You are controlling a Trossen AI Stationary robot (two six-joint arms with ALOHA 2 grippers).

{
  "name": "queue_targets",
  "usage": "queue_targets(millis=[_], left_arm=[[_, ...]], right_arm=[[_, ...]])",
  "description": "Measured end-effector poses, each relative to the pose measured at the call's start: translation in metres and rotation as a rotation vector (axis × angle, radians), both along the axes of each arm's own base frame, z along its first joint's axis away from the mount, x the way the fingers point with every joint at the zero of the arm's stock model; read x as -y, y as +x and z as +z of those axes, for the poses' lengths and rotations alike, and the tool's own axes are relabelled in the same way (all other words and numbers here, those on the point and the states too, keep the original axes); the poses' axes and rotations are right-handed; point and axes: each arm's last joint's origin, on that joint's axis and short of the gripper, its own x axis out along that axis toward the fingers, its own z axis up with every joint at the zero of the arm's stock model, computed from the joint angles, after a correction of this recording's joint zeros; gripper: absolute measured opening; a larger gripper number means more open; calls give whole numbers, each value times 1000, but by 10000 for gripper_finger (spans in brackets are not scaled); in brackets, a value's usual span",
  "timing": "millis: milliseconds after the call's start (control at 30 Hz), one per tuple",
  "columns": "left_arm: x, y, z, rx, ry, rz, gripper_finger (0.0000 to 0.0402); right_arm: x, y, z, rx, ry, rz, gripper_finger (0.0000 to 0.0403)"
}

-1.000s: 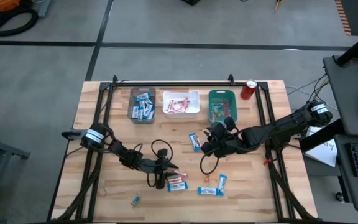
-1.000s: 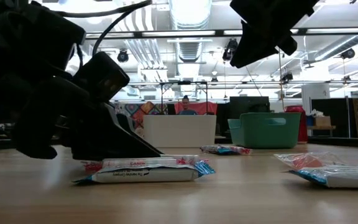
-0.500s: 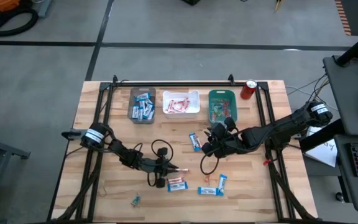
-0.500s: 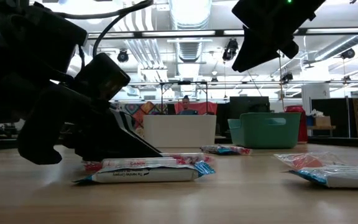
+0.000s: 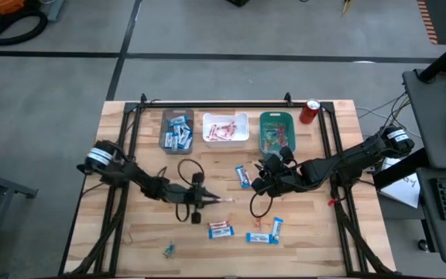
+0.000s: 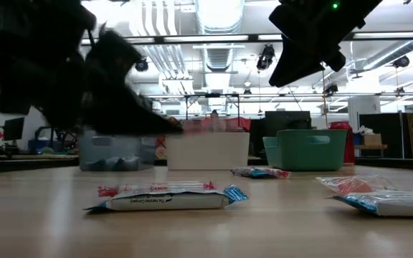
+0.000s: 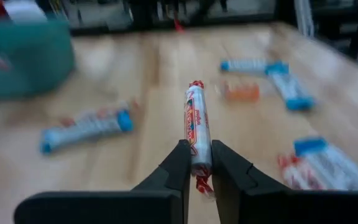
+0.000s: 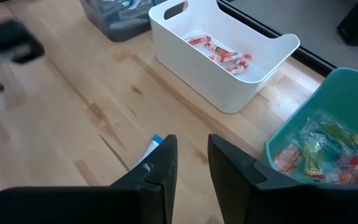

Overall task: Sort candy
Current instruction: Put the orange candy into the white bin

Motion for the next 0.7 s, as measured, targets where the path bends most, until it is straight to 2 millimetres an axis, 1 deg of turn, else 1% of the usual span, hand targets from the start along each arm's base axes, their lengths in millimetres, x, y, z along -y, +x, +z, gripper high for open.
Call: queue_targets(millis=[133,233,367,500,600,700], left_arm=[[-25,-4,24,48,61,67,24],[-50,-4,41,50,93,205,24],[-91,-5,53,-38,113,386,24],[-129,-3,62,-98,41,547,24],[-146,3,67,-112,10,609,24],[-154,11,74,-113,-2,634,25]], right_arm=[[0,1,1,18,4,0,82],[0,1,1,19,3,-1,82],[0,1,1,26,-16,-13,82],[0,1,1,28,-15,-13,82],[0,2,1,31,-15,-13,82],[0,2,1,33,-14,-13,82]])
